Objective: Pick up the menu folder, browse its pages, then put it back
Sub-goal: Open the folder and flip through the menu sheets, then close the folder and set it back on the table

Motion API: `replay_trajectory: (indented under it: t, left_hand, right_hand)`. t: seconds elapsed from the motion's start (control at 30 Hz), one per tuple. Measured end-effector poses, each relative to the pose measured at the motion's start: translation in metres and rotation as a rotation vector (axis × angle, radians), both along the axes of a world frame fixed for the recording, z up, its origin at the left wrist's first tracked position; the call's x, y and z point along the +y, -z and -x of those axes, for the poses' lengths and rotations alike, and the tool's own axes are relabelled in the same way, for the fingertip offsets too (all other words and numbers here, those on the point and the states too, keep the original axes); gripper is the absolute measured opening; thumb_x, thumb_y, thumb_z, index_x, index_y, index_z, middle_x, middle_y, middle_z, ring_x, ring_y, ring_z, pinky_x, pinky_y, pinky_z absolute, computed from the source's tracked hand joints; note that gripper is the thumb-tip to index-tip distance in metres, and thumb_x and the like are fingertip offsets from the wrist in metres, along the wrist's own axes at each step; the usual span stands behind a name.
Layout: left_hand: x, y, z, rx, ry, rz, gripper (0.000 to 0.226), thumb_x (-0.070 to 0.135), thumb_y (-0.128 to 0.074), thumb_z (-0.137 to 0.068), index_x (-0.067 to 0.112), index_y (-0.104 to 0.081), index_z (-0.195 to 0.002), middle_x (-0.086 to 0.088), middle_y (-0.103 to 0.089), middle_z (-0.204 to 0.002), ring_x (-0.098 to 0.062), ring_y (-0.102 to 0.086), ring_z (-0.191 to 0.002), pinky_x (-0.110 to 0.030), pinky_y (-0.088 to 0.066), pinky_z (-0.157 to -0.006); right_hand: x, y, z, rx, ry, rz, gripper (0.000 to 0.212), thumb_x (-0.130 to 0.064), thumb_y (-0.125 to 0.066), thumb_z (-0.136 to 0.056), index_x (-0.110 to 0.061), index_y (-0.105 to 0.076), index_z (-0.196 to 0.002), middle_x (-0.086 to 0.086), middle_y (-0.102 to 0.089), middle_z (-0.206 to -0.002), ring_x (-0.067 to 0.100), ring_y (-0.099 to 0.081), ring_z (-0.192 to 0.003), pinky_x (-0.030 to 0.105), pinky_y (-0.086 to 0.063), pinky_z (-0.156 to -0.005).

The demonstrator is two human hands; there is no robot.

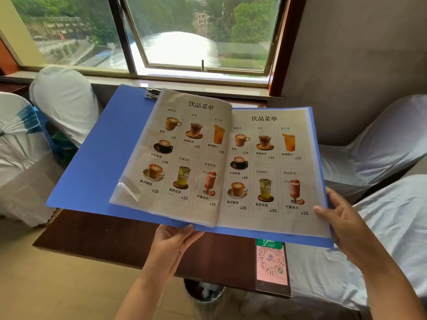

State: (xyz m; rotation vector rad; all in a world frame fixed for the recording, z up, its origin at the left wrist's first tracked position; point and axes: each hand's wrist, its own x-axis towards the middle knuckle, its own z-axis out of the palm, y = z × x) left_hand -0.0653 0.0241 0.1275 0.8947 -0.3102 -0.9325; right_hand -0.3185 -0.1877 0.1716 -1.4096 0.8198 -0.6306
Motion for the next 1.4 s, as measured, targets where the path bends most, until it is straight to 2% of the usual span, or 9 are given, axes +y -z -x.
replay_trajectory:
  t: [0.2, 0.4, 0.5, 0.63, 0.7, 0.83, 1.1, 1.27, 1.4]
  left_hand:
    - [0.004, -0.004, -0.004, -0.132, -0.002, -0.009, 0.033, -0.005, -0.057, -0.075, 0.018, -0.074, -0.090, -0.011, -0.075, -0.095, -0.026, -0.069, -0.095, -0.029, -0.058, -0.072]
    - [0.003, -0.008, -0.004, -0.746, -0.104, -0.358, 0.018, -0.001, -0.060, -0.086, 0.010, -0.067, -0.098, 0.012, -0.076, -0.075, -0.002, -0.070, -0.081, -0.011, -0.052, -0.069]
    - [0.007, -0.012, -0.011, -0.970, -0.065, -0.449, 0.025, -0.002, -0.061, -0.084, 0.019, -0.070, -0.093, 0.004, -0.076, -0.082, -0.003, -0.068, -0.086, -0.025, -0.055, -0.081]
    - [0.009, -0.023, -0.026, -0.445, 0.152, -0.046, 0.056, -0.010, -0.044, -0.076, 0.019, -0.060, -0.121, -0.006, -0.071, -0.113, -0.023, -0.067, -0.100, -0.034, -0.057, -0.079]
    - [0.004, -0.027, -0.030, -0.283, 0.130, -0.049, 0.041, 0.009, -0.048, -0.085, 0.021, -0.058, -0.124, -0.009, -0.072, -0.109, -0.025, -0.069, -0.092, -0.035, -0.059, -0.073]
    - [-0.006, -0.033, -0.032, -0.473, 0.165, -0.167, 0.034, 0.030, -0.056, -0.082, 0.017, -0.068, -0.111, -0.012, -0.072, -0.108, -0.028, -0.069, -0.095, -0.033, -0.059, -0.072]
    - [-0.009, -0.019, -0.019, -0.293, 0.104, -0.089, 0.029, 0.021, -0.055, -0.080, 0.009, -0.072, -0.101, -0.013, -0.075, -0.096, -0.023, -0.072, -0.083, -0.027, -0.059, -0.063]
    - [-0.008, -0.015, -0.024, -0.315, 0.092, -0.114, 0.030, 0.020, -0.052, -0.082, 0.007, -0.069, -0.103, -0.010, -0.076, -0.096, -0.020, -0.072, -0.083, -0.024, -0.058, -0.062]
    - [-0.004, -0.005, -0.028, -0.326, 0.110, -0.188, 0.031, 0.021, -0.053, -0.081, 0.006, -0.066, -0.105, -0.010, -0.076, -0.096, -0.021, -0.072, -0.083, -0.025, -0.058, -0.061]
  right_hand:
    - [-0.001, 0.000, 0.002, -0.037, -0.052, -0.040, 0.054, -0.020, -0.058, -0.074, -0.034, -0.048, -0.125, 0.008, -0.069, -0.109, 0.023, -0.067, -0.097, 0.042, -0.060, -0.068]
    - [0.007, 0.003, -0.007, -0.090, -0.045, -0.047, 0.062, -0.018, -0.058, -0.074, -0.033, -0.042, -0.131, 0.011, -0.065, -0.115, 0.028, -0.066, -0.100, 0.054, -0.056, -0.073]
    - [0.010, 0.003, -0.010, -0.126, -0.043, -0.057, 0.057, -0.016, -0.058, -0.074, -0.037, -0.047, -0.126, 0.007, -0.067, -0.110, 0.027, -0.067, -0.098, 0.051, -0.058, -0.069]
    - [0.011, 0.001, -0.011, -0.197, -0.055, -0.082, 0.049, -0.015, -0.057, -0.073, -0.043, -0.055, -0.113, 0.000, -0.072, -0.099, 0.024, -0.069, -0.093, 0.040, -0.061, -0.061]
    - [0.013, 0.000, -0.012, -0.226, -0.071, -0.095, 0.051, -0.015, -0.056, -0.074, -0.039, -0.053, -0.119, 0.001, -0.073, -0.100, 0.023, -0.070, -0.090, 0.036, -0.060, -0.059]
    - [0.019, -0.008, -0.012, -0.241, -0.156, -0.020, 0.049, -0.016, -0.048, -0.083, -0.028, -0.048, -0.130, 0.002, -0.073, -0.101, 0.023, -0.071, -0.084, 0.032, -0.058, -0.058]
    - [0.019, -0.020, -0.010, -0.297, -0.155, -0.090, 0.036, -0.030, -0.035, -0.095, -0.032, -0.049, -0.128, -0.001, -0.067, -0.117, 0.022, -0.066, -0.102, 0.032, -0.056, -0.069]
    - [0.017, -0.017, -0.009, -0.191, -0.104, 0.007, 0.038, -0.023, -0.061, -0.082, -0.013, -0.058, -0.119, 0.001, -0.073, -0.105, 0.019, -0.069, -0.092, 0.027, -0.056, -0.064]
    - [0.020, 0.003, -0.016, -0.043, 0.028, 0.046, 0.022, -0.013, -0.062, -0.082, -0.014, -0.067, -0.104, -0.001, -0.075, -0.098, 0.018, -0.071, -0.088, 0.026, -0.057, -0.063]
